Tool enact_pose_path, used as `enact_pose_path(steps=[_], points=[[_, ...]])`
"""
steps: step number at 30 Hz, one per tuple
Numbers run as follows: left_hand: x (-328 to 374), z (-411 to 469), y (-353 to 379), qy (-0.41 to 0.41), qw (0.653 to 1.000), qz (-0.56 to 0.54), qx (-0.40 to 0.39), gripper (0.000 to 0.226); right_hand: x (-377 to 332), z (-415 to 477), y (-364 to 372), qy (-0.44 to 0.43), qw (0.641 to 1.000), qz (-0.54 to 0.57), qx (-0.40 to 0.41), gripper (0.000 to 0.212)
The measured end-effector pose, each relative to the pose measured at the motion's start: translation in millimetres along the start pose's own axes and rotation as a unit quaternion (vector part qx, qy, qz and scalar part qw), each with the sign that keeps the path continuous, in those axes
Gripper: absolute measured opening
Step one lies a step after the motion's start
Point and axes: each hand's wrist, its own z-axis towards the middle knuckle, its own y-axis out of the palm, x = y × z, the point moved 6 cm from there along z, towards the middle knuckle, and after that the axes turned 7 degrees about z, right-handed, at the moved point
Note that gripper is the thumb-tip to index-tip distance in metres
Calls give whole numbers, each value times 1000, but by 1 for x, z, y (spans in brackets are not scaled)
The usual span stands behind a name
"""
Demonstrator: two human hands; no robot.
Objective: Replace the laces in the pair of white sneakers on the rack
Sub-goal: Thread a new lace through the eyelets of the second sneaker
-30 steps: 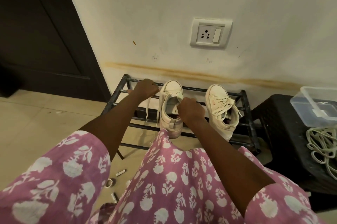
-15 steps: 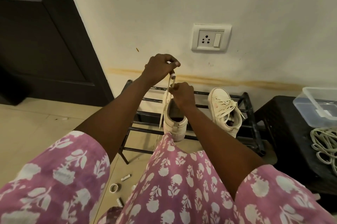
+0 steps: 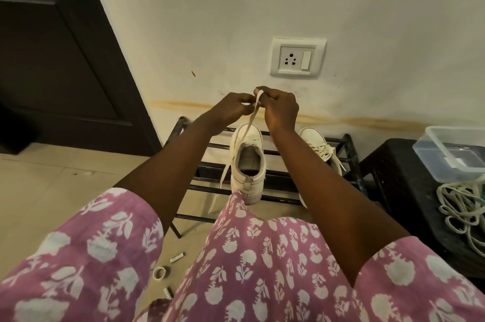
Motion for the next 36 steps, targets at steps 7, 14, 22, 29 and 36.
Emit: enact_pose_path(steps=[7,14,22,29,36], points=[[-30,1,1,-21,998,-11,64,15,2,6,-25,42,986,150,63,21],[-89,-8,-14,-103,986,78,107,19,8,18,-62,67,961,234,129,22],[-155,-30,-43,-248,927,251,128,28,11,30,-87,60,947,277,154,16],[-127,-24,-17,-215,962,142,89,35,12,34,-75,70,961,253,86,15],[6,7,24,14,998,-34,53,29,9,26,-52,80,967,243,9,23]])
